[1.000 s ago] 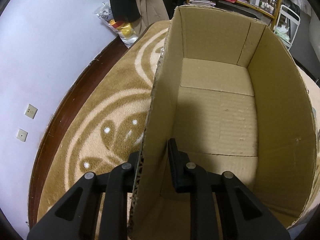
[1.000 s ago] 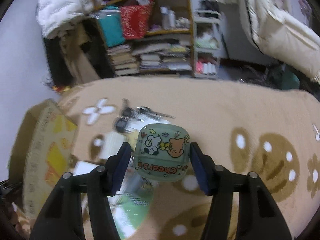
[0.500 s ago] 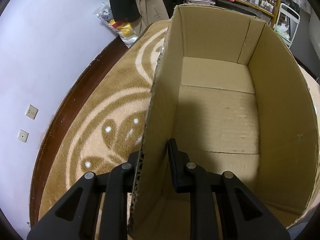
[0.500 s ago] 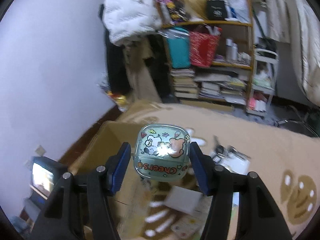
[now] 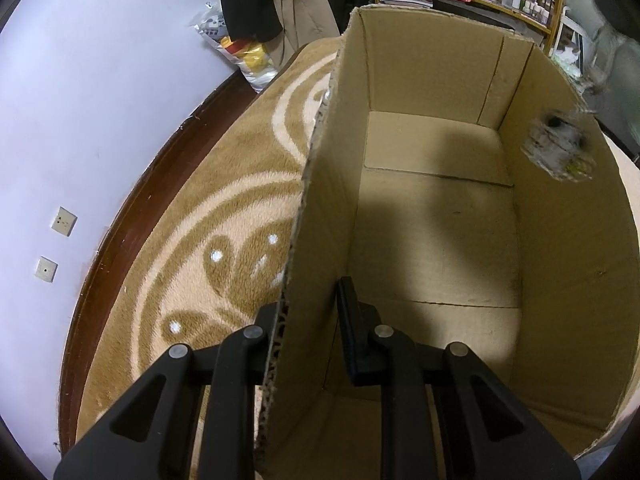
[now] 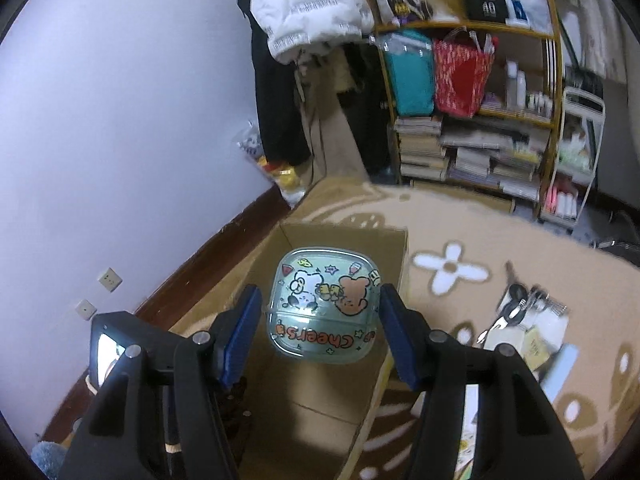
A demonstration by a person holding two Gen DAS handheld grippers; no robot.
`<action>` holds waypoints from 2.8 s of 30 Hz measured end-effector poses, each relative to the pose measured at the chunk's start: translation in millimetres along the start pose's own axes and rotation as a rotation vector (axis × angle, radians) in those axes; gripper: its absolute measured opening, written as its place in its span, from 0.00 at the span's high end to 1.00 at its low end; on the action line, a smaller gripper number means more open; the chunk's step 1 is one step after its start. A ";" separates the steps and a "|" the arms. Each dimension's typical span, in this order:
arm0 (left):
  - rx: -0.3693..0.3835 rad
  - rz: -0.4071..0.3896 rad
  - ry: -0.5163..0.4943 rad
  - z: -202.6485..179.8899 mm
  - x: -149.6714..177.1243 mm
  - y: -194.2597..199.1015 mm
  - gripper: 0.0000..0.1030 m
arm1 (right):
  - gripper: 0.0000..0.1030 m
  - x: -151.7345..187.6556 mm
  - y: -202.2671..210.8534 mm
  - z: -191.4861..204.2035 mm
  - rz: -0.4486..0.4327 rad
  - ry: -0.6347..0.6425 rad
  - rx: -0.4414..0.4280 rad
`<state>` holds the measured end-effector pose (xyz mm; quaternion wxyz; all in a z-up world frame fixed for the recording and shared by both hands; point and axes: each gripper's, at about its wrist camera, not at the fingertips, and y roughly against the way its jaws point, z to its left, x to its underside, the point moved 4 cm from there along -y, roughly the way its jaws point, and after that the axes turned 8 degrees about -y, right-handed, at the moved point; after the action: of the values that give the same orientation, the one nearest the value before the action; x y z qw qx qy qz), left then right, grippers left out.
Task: Organize rigid objects
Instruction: 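Carry the green case over the box and release it inside, then move the right gripper to the white charger and close on it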
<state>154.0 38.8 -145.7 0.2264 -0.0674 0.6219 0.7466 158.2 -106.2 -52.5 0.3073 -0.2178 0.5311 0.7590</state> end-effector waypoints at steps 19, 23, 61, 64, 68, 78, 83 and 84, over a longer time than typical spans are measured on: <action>0.019 -0.011 0.019 5.7 0.7 0.8 0.82 | 0.13 -5.0 2.6 -24.6 -0.011 0.037 0.116; 0.021 -0.019 0.012 5.9 0.9 3.5 0.82 | 0.08 -13.9 4.4 -49.2 -0.011 0.004 0.153; 0.036 -0.034 0.016 7.9 3.2 5.7 0.82 | 0.33 27.4 -76.2 -176.4 0.195 -0.178 0.377; 0.039 -0.035 0.018 8.8 3.5 6.5 0.82 | 0.35 31.8 -77.1 -178.1 0.196 -0.182 0.385; 0.037 -0.032 0.019 9.0 4.0 6.2 0.82 | 0.49 34.6 -74.2 -180.0 0.175 -0.183 0.428; 0.036 -0.033 0.023 11.2 4.2 7.5 0.82 | 0.50 28.0 -47.9 -171.1 0.113 -0.179 0.366; 0.031 -0.036 0.022 11.2 4.4 8.9 0.82 | 0.50 20.7 -30.5 -154.6 0.070 -0.168 0.335; 0.030 -0.036 0.022 11.0 4.5 9.2 0.82 | 0.50 19.4 -28.0 -151.3 0.063 -0.165 0.330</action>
<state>148.2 49.4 -136.8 0.2337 -0.0834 0.6343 0.7322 164.4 -236.9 -135.7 0.3573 -0.0845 0.6279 0.6863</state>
